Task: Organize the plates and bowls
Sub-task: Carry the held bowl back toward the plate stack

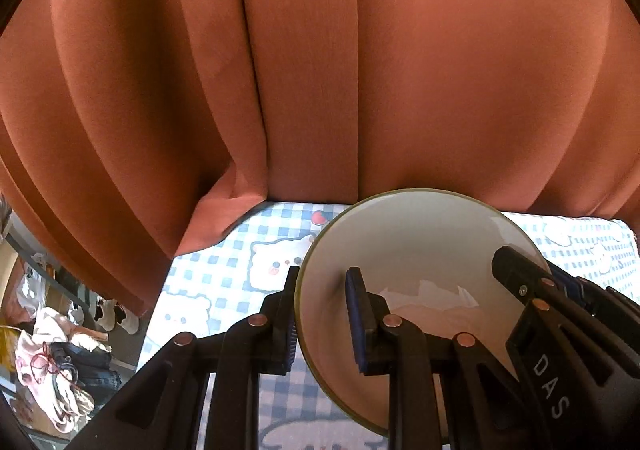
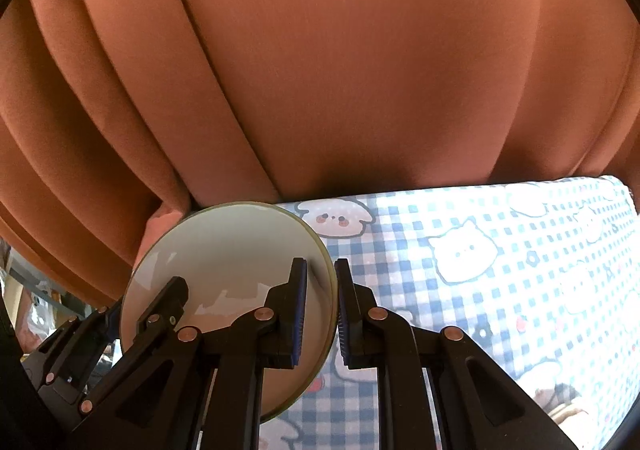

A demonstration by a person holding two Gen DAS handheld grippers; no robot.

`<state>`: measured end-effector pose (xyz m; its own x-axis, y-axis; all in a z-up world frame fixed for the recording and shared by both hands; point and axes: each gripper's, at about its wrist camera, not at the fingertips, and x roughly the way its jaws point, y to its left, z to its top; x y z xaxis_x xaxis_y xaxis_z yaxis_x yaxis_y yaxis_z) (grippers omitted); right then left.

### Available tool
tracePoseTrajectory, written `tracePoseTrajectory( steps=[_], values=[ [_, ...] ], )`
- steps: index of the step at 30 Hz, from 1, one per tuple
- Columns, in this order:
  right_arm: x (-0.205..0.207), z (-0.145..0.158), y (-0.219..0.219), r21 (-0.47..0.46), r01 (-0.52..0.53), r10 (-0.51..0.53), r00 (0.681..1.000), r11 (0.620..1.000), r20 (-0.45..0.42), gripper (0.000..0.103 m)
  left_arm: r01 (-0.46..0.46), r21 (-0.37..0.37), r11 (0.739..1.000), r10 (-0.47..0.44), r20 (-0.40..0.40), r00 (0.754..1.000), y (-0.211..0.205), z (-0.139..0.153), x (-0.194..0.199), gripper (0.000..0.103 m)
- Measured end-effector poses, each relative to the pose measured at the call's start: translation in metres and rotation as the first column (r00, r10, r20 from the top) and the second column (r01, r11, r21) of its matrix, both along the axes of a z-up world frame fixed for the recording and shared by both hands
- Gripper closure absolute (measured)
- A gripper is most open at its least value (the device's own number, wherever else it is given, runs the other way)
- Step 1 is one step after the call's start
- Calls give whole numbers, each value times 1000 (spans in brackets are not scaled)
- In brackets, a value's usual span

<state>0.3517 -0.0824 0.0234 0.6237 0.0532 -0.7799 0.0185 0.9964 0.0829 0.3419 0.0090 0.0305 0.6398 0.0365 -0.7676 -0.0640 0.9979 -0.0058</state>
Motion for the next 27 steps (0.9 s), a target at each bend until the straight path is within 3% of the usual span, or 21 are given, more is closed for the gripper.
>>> tracePoseTrajectory(
  steps=[18,27],
  values=[
    [-130,41,-14,-2,127,-127,991,992,49,86,130,-20,991,-130,29,991,-10,18,-99,84],
    [-188,55,-47,-13,141,-140,989,990,56,86,144,-17,989,-143,27,989,-36,18,-142,84]
  ],
)
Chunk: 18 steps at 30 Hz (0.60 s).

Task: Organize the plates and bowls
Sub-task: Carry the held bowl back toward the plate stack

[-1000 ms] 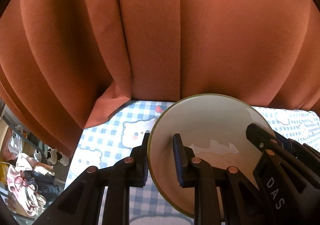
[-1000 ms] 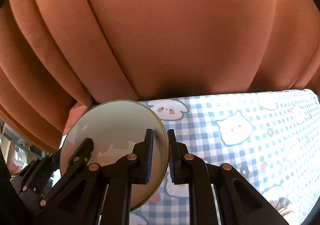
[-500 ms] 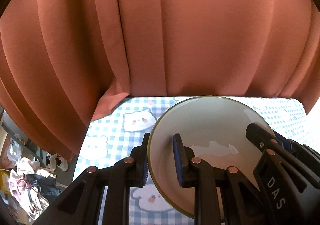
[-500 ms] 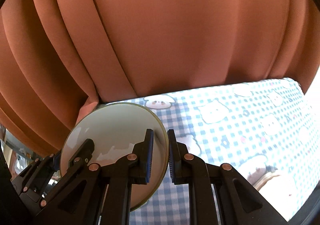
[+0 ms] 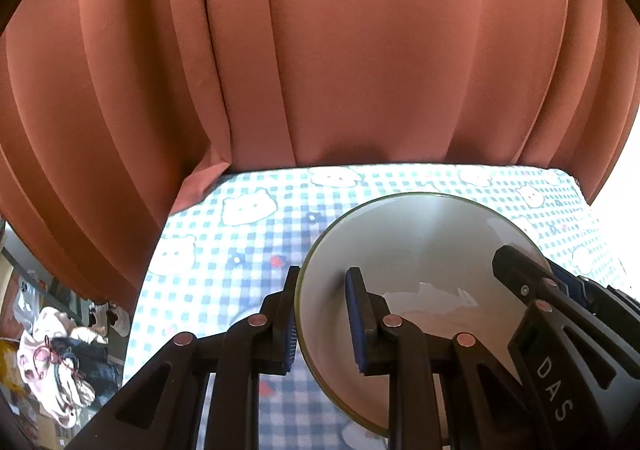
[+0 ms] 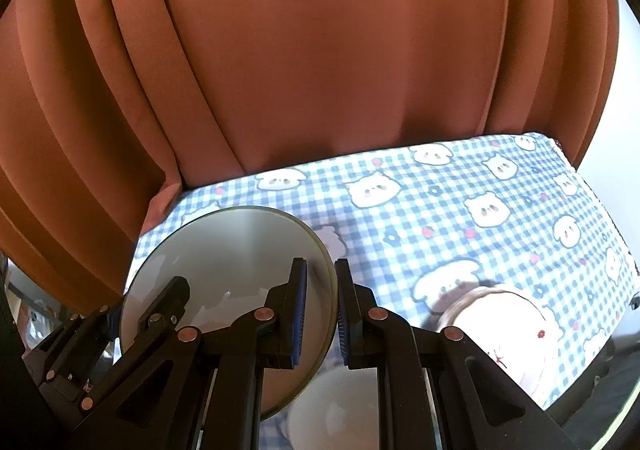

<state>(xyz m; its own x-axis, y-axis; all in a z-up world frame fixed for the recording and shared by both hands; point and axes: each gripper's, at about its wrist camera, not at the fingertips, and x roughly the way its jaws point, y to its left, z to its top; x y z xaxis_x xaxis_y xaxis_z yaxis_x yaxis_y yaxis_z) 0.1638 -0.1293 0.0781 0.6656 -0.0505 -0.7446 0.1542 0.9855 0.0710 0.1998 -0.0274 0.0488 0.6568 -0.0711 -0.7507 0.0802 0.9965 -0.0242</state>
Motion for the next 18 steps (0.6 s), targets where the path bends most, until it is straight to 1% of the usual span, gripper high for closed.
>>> tracePoseTrajectory(
  steps=[5,8,12,18],
  values=[
    [-17,-6,-20,-1,-31,31,999,1000,-20,86,-13,4,1000,13,-11,1000,-18,-9,-24,84],
    [-28,-16,-31,-4,-59,59,998,998,-39,86,-32,-1,999,32,-36,999,-32,-16,-38,84],
    [-33,-33,-42,-5,-94,94,993,996,-71,86,-57,-8,998,57,-59,997,-39,-29,-51,84],
    [-39,-51,-49,-13,-151,149,983,988,-111,86,-91,3,996,91,-92,992,-48,-45,-64,84]
  ],
)
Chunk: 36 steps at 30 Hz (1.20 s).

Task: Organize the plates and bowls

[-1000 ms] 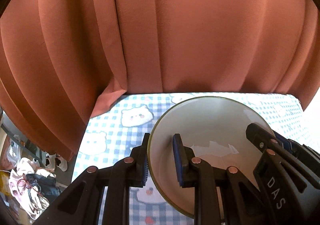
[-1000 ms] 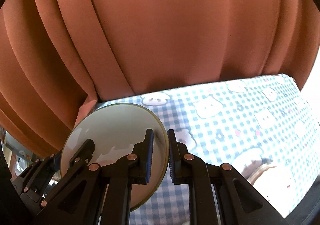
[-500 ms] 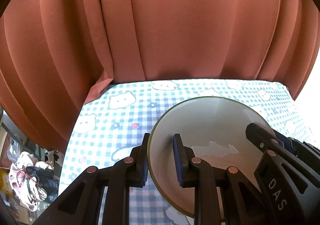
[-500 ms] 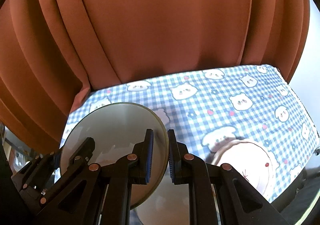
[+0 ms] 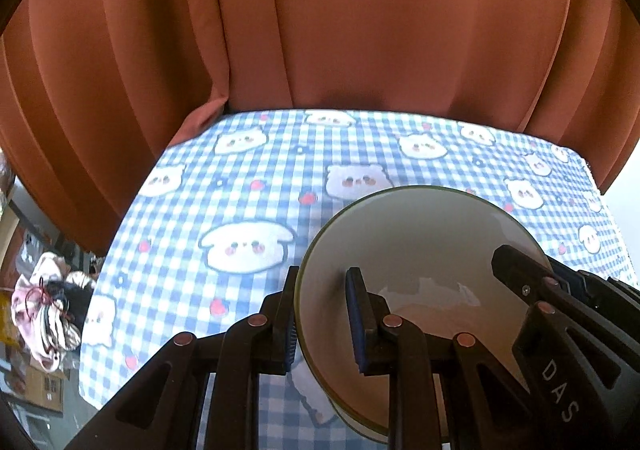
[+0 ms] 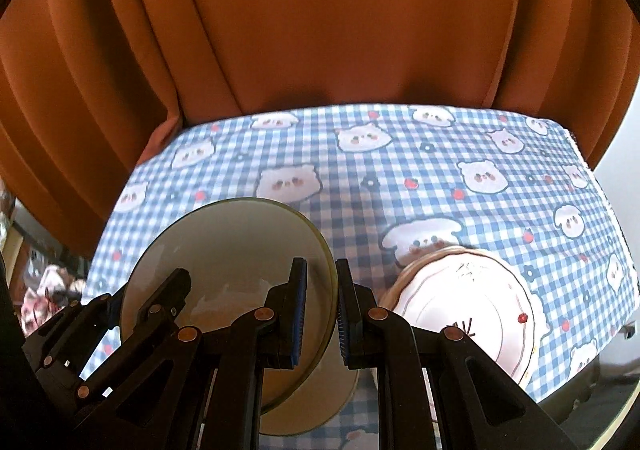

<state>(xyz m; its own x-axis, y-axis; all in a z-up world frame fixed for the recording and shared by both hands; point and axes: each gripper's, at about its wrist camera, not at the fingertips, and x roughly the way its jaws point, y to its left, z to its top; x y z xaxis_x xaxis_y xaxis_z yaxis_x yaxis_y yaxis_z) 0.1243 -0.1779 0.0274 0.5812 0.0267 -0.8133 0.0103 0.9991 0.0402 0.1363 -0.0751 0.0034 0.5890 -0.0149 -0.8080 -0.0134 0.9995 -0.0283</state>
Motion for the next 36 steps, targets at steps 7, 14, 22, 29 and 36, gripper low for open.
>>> tracePoseTrajectory(
  steps=[7,14,22,29,36],
  values=[
    [-1,-25,-4,7,-48,49,997,999,-57,86,-31,13,999,31,-47,998,-4,-23,-5,84],
    [0,-39,-6,3,-71,71,994,998,-86,86,-38,34,999,41,-70,997,-9,-34,-7,84],
    [-4,-52,-12,1,-84,83,989,996,-121,86,-44,33,998,48,-113,992,-14,-47,-12,83],
    [-11,-61,-15,-14,-98,95,986,995,-134,86,-38,69,997,45,-104,994,-22,-52,-20,82],
    [-15,-61,-17,1,-110,109,986,994,-128,86,-61,67,996,68,-97,993,-21,-52,-20,82]
  ],
)
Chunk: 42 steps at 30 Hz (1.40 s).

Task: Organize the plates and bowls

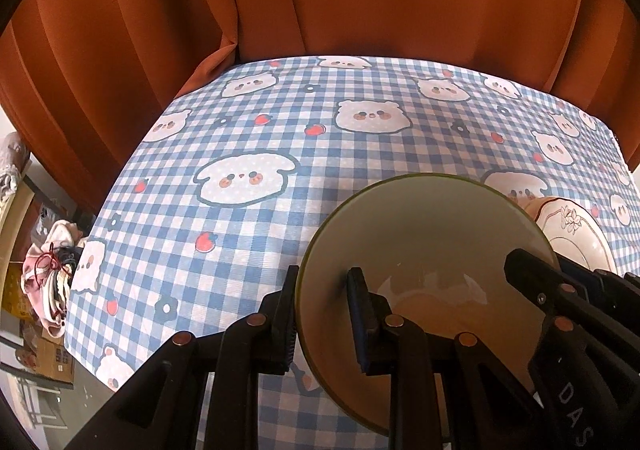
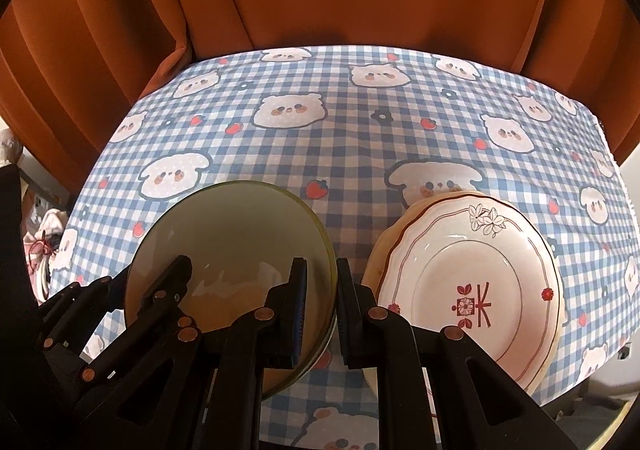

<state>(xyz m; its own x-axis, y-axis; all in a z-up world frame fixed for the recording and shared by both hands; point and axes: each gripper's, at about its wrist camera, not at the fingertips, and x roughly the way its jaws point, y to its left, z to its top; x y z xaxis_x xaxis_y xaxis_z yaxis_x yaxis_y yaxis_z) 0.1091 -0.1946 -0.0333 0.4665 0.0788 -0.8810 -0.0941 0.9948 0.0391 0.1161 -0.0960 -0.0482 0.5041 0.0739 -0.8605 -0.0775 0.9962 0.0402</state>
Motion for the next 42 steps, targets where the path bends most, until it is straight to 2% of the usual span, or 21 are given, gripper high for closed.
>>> tracePoseTrajectory(
  steps=[3,8,10,17,19,20,24,31,36,38,42],
  values=[
    [1,1,-2,16,-2,2,1000,1000,-10,86,-8,0,1000,8,-1,1000,-1,1,0,79],
    [5,2,-9,45,2,-1,999,999,-32,86,18,-1,1000,-18,7,1000,-4,6,0,63],
    [8,1,-12,51,14,-12,999,999,-45,86,21,3,1000,-21,-5,1000,-4,7,2,47],
    [15,-4,-13,81,28,-20,995,996,-101,86,44,-36,998,-46,-60,997,5,2,12,35],
    [19,-6,-13,91,41,-30,992,995,-119,85,65,-52,997,-68,-68,995,5,-1,15,28],
    [20,-7,-13,92,42,-31,992,995,-121,84,74,-58,996,-78,-79,994,4,-4,17,28],
    [26,-16,-12,83,70,-56,987,994,-151,66,108,-74,991,-116,-111,987,3,-12,22,28],
    [34,-35,-16,137,129,-100,975,982,-201,65,116,-100,988,-130,-148,980,7,-24,31,28],
    [38,-41,-13,177,138,-100,973,974,-210,66,150,-115,982,-166,-144,976,5,-23,33,29],
    [40,-42,-13,193,142,-99,971,971,-217,66,163,-149,975,-186,-154,971,5,-25,35,29],
    [40,-43,-13,193,133,-92,974,972,-208,66,186,-170,968,-212,-152,965,1,-26,35,31]
  ],
)
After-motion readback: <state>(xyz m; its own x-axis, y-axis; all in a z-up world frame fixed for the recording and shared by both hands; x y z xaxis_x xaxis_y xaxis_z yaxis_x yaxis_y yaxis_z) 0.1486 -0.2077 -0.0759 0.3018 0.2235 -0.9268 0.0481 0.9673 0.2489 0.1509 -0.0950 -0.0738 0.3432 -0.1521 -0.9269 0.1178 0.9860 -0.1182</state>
